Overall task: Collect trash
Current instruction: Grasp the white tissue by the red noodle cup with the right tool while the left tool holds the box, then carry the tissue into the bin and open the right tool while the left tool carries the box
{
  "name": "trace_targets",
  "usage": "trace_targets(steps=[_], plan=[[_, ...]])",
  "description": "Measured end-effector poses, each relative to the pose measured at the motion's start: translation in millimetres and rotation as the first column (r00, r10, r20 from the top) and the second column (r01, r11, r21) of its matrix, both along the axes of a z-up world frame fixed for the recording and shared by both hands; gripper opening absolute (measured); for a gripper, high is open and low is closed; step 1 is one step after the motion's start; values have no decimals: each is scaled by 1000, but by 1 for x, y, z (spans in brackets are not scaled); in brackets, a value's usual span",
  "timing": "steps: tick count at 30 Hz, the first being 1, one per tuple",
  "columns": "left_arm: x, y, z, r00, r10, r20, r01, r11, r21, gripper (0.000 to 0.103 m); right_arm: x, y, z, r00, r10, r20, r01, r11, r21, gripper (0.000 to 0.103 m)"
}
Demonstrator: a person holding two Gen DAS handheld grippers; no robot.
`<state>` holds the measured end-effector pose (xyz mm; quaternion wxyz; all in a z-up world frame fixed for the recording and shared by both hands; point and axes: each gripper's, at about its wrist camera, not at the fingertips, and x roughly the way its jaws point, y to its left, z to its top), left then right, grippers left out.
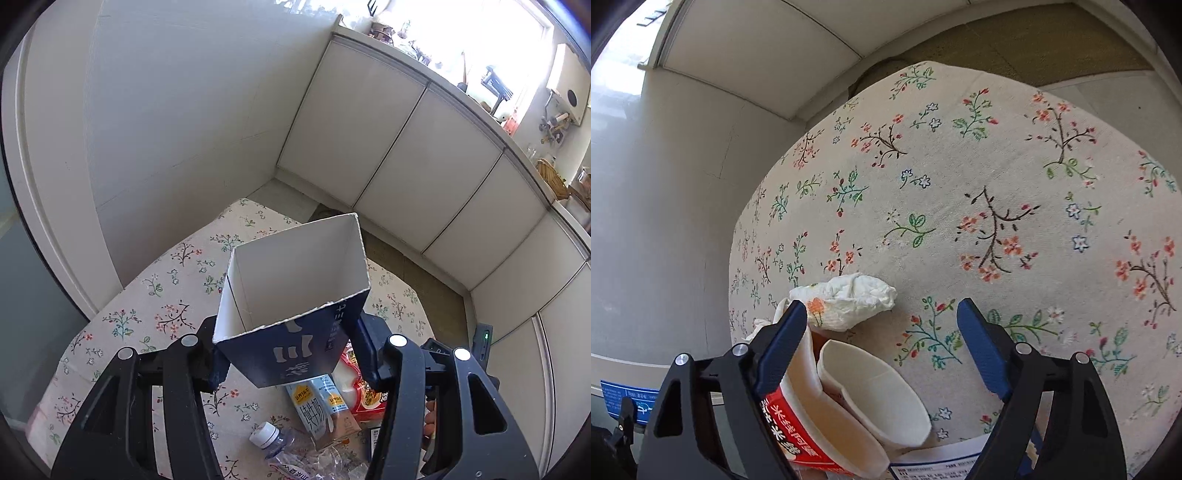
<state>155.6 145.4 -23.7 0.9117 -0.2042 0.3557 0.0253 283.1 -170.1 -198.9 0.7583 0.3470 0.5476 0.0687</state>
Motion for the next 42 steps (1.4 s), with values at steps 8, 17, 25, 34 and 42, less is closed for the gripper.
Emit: trace_targets(steps=[8, 17, 25, 34, 42], plan=[[2, -1, -10, 999, 3, -40, -3, 1000, 5, 52, 12, 18, -12, 999, 42, 28, -44, 998, 44, 35], [4, 0, -10, 999, 15, -41, -15, 1000, 1, 52, -2, 15, 31, 985, 22, 170, -11, 998, -64, 11], [-1, -5, -1, 1000, 8, -16, -8, 1000, 1, 52, -23, 9, 82, 953, 35, 300, 17, 986, -169, 11], [-9, -15, 12, 1000, -16, 26, 16, 1000, -3, 52, -56, -4, 122, 919, 48, 392, 63, 962, -265, 11], [-11, -40, 26, 996, -66, 64, 66, 998, -8, 52, -91, -19, 155, 882, 66, 467, 134, 915, -380, 11]])
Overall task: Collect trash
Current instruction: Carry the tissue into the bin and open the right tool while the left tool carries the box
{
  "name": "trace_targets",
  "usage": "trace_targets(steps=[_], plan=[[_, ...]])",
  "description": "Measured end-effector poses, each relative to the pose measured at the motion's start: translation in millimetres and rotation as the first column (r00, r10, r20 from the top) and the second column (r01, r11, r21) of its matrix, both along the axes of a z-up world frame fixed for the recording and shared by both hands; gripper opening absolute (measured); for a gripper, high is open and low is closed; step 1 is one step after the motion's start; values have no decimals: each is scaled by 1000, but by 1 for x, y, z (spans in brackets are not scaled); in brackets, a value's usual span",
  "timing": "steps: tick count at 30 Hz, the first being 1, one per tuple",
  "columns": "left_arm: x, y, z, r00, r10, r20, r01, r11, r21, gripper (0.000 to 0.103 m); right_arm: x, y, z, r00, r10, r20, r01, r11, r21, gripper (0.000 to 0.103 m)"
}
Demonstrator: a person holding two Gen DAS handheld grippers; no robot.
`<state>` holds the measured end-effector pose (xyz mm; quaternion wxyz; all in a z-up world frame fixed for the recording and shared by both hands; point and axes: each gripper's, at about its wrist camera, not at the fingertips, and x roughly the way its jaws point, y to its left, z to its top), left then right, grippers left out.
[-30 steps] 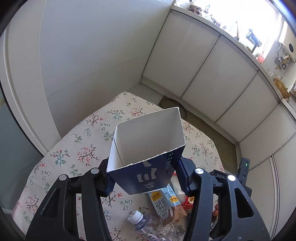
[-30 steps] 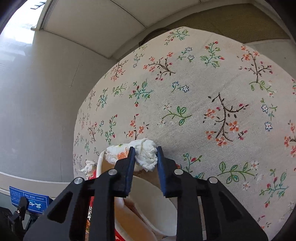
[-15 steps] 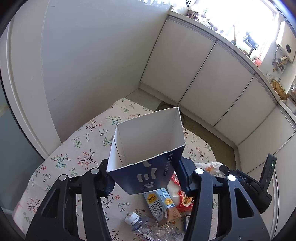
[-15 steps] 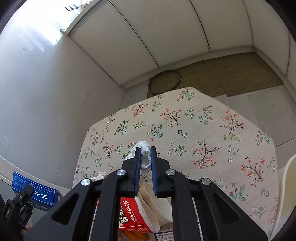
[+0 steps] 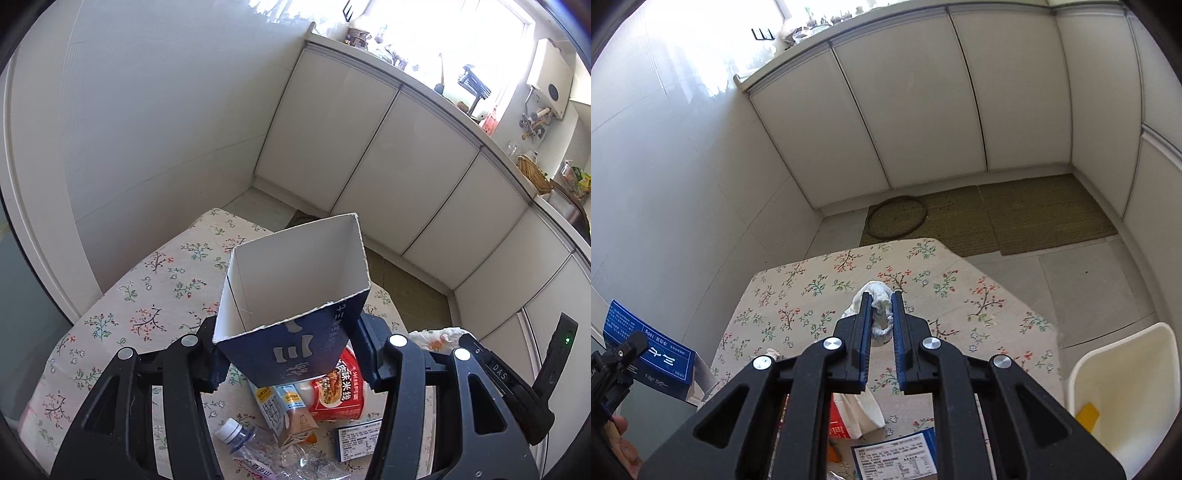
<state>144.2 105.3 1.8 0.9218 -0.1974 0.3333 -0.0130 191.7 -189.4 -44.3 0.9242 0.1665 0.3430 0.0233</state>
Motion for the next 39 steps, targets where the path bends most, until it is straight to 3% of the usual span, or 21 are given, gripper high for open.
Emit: trace_targets(steps=[11, 16, 22, 31, 32, 35, 39], plan=[[-5, -57, 13, 993, -108, 40, 108, 994, -9, 52, -59, -60, 39, 990, -108, 92, 119, 986, -114, 11], [-10, -91, 19, 985, -164, 56, 165, 986, -7, 52, -96, -104, 46, 970, -209, 121, 230, 954, -192, 11], [-18, -140, 23, 967, -243, 74, 244, 970, 0, 52, -137, -155, 42, 945, -307, 114, 327, 908, -263, 11], [-32, -216, 21, 924, -372, 89, 370, 928, 48, 52, -173, -191, 33, 938, -333, 91, 344, 879, -329, 16], [-34, -224, 21, 919, -384, 89, 380, 923, 50, 52, -176, -192, 32, 938, -335, 93, 346, 877, -333, 20], [-38, -247, 21, 898, -431, 92, 428, 903, 45, 52, -189, -200, 33, 927, -358, 109, 373, 860, -349, 49], [-47, -278, 17, 863, -496, 102, 493, 869, 54, 52, -206, -216, 36, 898, -414, 146, 438, 824, -359, 74]])
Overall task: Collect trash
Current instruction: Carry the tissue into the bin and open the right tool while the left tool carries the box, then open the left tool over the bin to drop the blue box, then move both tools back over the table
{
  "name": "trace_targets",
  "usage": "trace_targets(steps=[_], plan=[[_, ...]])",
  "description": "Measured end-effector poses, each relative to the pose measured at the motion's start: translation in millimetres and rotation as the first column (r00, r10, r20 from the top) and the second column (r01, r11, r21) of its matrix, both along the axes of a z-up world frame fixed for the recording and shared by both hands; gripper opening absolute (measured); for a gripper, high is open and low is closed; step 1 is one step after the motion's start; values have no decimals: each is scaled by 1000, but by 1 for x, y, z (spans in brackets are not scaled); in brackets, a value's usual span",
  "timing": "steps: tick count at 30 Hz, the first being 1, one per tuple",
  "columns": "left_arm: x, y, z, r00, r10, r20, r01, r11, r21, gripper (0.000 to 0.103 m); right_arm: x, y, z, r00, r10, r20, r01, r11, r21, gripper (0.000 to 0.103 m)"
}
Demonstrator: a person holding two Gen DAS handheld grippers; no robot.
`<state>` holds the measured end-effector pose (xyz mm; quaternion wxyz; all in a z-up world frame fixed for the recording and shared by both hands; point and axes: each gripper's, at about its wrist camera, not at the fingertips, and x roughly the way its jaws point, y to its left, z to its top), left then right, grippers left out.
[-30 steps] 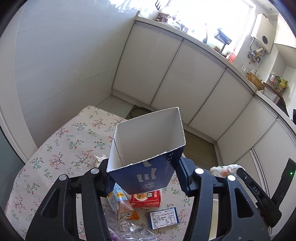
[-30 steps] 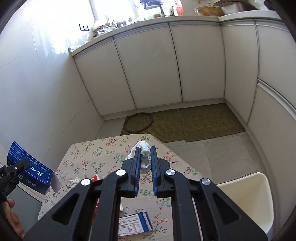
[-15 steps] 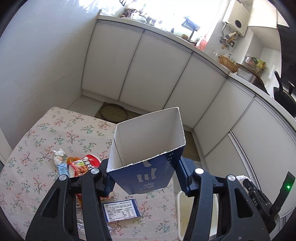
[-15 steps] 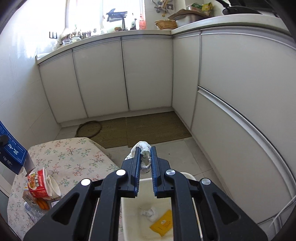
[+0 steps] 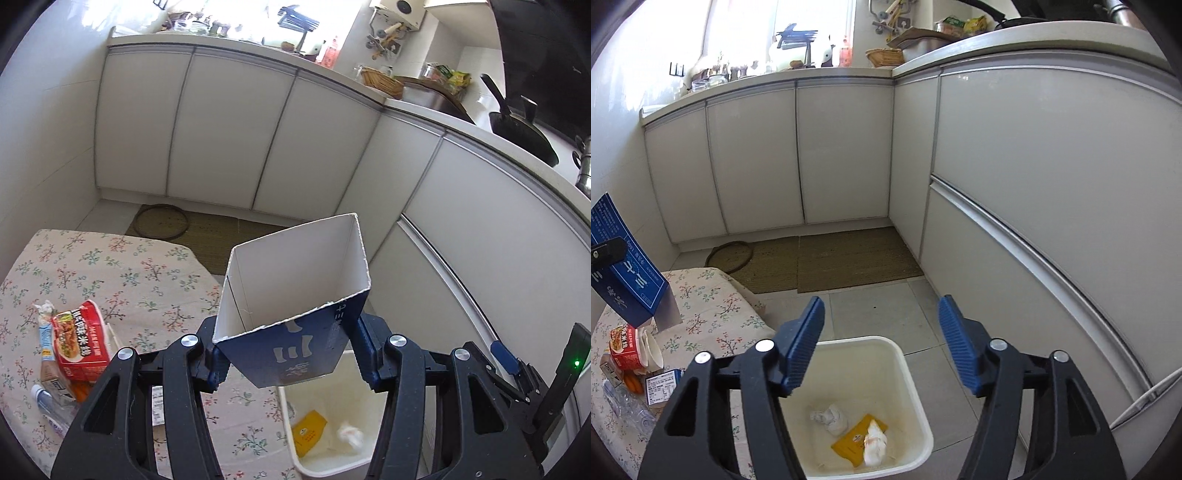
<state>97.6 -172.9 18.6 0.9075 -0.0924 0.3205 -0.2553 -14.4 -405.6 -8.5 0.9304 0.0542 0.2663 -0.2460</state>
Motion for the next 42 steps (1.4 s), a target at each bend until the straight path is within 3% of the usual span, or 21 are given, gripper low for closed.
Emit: trace_targets(steps=[3, 6, 11, 19, 23, 29, 34, 42], plan=[[-5, -25, -9, 997, -70, -17, 70, 998, -5, 52, -13, -13, -1, 996, -82, 25, 82, 996, -20, 89], [-9, -48, -15, 991, -129, -26, 129, 992, -9, 52, -23, -21, -2, 981, -189, 39, 192, 976, -101, 95], [-15, -85, -24, 975, -221, -19, 221, 975, -3, 53, -33, -33, -6, 954, -295, 57, 301, 931, -205, 96], [-20, -118, -49, 959, -283, -33, 285, 956, 73, 61, -38, -57, -12, 937, -347, 44, 350, 922, -165, 96], [-19, -114, -51, 967, -254, -30, 256, 962, 91, 70, -38, -52, -10, 940, -337, 52, 340, 924, -172, 96], [-23, -102, -40, 991, -121, 49, 110, 978, 179, 95, -33, -34, -6, 950, -306, 65, 313, 931, -189, 96], [-23, -91, -36, 996, -31, 80, 11, 970, 243, 96, -25, -17, 0, 959, -274, 72, 283, 940, -189, 96], [-18, -58, -27, 995, 29, 90, -51, 966, 254, 96, -5, 14, 9, 975, -208, 76, 219, 959, -180, 96]])
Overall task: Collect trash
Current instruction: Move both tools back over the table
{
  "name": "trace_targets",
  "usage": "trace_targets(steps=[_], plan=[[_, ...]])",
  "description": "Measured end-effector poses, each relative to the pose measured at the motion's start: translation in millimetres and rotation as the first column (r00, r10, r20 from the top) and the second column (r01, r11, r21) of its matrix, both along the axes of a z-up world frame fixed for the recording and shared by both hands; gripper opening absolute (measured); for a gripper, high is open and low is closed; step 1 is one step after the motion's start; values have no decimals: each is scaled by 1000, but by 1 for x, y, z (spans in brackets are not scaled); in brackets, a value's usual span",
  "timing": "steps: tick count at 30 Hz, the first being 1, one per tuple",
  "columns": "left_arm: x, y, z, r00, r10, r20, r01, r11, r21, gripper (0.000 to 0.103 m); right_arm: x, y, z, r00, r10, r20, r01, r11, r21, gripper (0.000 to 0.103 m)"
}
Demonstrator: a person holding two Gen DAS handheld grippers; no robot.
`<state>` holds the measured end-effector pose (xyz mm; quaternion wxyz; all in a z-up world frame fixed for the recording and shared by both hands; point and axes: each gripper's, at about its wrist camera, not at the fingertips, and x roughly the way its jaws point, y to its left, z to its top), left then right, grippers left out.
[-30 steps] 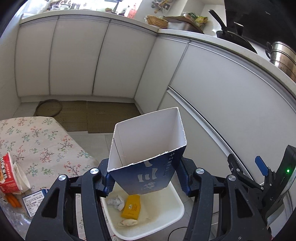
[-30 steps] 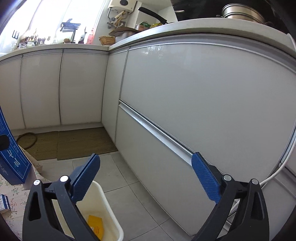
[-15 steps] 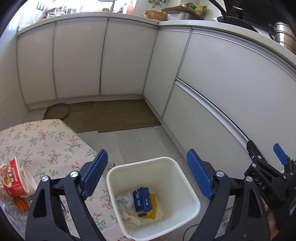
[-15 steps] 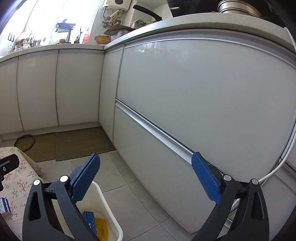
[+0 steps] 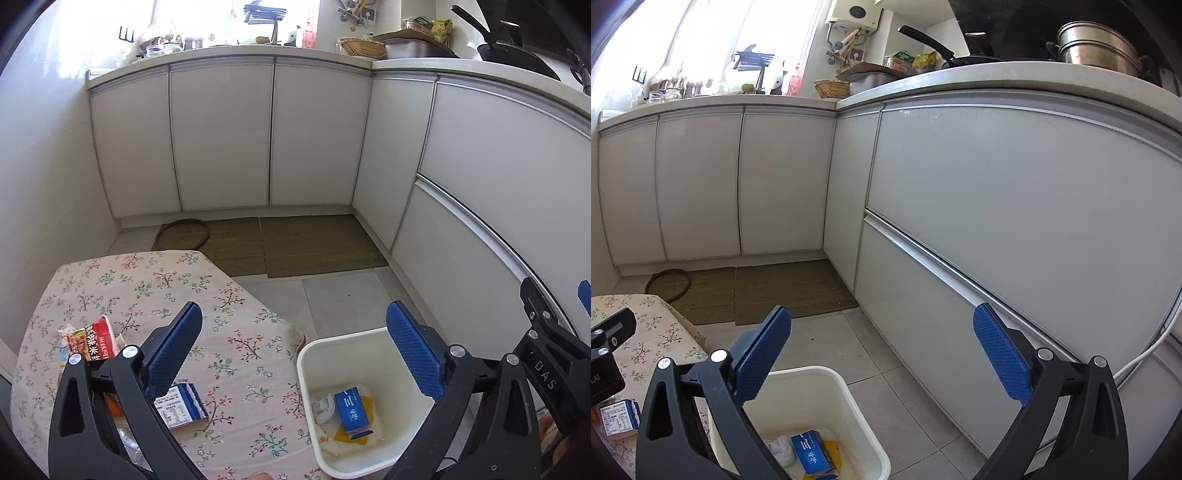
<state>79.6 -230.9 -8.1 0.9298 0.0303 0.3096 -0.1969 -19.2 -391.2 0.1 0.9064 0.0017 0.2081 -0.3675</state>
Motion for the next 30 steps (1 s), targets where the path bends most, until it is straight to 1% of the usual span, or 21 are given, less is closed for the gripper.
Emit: trace_targets(steps=[4, 11, 16, 21, 23, 26, 30], plan=[[7, 22, 1, 999, 46, -3, -46, 999, 3, 96, 10, 19, 2, 999, 45, 2, -45, 999, 7, 96], [19, 69, 6, 992, 128, -17, -128, 992, -16, 96, 36, 66, 3, 990, 138, -8, -138, 990, -9, 96], [29, 101, 0, 982, 187, -31, -188, 982, -11, 96, 55, 101, 1, 980, 197, -10, -197, 980, -7, 96], [41, 139, -7, 964, 259, -53, -260, 966, -8, 96, 77, 132, -3, 967, 254, -22, -254, 967, -3, 96], [49, 156, -11, 954, 291, -75, -292, 956, -6, 96, 86, 146, -7, 959, 282, -33, -282, 959, 2, 96], [58, 179, -17, 936, 335, -103, -338, 941, -9, 96, 100, 165, -12, 945, 325, -42, -325, 946, 14, 96], [74, 210, -28, 908, 388, -159, -395, 919, -7, 96, 120, 192, -19, 924, 381, -46, -379, 924, 47, 96]])
